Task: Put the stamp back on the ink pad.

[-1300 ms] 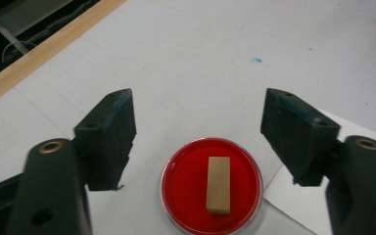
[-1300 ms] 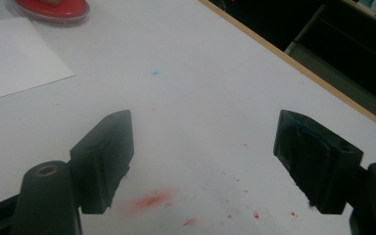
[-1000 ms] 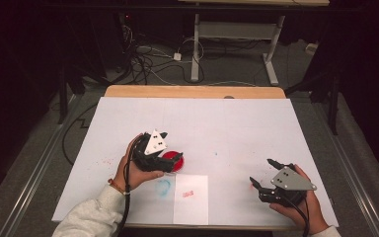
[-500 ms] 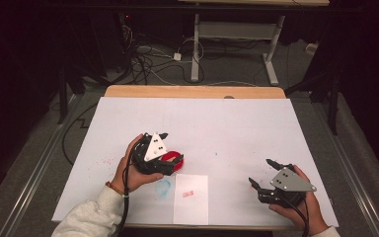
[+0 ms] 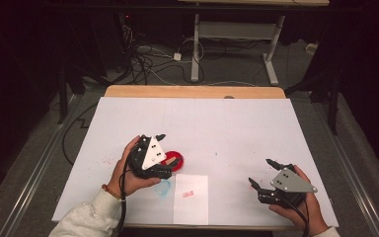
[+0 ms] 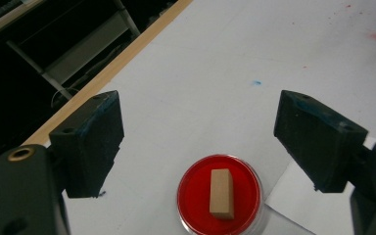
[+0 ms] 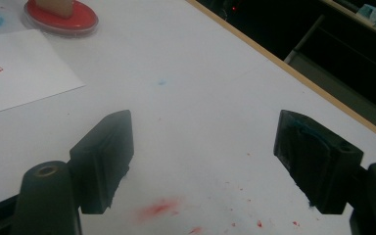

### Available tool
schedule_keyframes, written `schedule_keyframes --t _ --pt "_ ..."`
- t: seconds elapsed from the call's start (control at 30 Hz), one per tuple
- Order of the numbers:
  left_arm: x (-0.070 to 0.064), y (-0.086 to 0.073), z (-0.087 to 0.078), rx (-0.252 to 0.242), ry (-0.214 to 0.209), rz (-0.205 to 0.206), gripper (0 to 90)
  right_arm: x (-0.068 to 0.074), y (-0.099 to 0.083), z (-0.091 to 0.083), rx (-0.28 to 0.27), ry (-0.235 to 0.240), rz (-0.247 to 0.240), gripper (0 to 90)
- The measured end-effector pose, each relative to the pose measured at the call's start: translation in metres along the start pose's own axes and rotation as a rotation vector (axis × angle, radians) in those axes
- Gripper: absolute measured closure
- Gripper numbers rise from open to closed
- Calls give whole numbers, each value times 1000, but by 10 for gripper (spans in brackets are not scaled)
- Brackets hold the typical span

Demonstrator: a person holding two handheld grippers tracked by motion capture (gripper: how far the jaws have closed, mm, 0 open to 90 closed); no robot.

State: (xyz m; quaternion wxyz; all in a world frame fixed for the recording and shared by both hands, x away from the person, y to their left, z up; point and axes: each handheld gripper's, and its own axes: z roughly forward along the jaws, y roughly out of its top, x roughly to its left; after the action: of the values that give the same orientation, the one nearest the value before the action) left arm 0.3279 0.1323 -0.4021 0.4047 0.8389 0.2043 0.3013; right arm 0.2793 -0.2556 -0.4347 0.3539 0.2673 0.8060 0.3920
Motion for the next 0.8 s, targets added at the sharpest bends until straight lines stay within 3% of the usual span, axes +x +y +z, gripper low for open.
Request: schedule_keyframes --t 0.8 --pt "-4 -25 -21 -2 57 44 174 1 0 0 1 2 -5 228"
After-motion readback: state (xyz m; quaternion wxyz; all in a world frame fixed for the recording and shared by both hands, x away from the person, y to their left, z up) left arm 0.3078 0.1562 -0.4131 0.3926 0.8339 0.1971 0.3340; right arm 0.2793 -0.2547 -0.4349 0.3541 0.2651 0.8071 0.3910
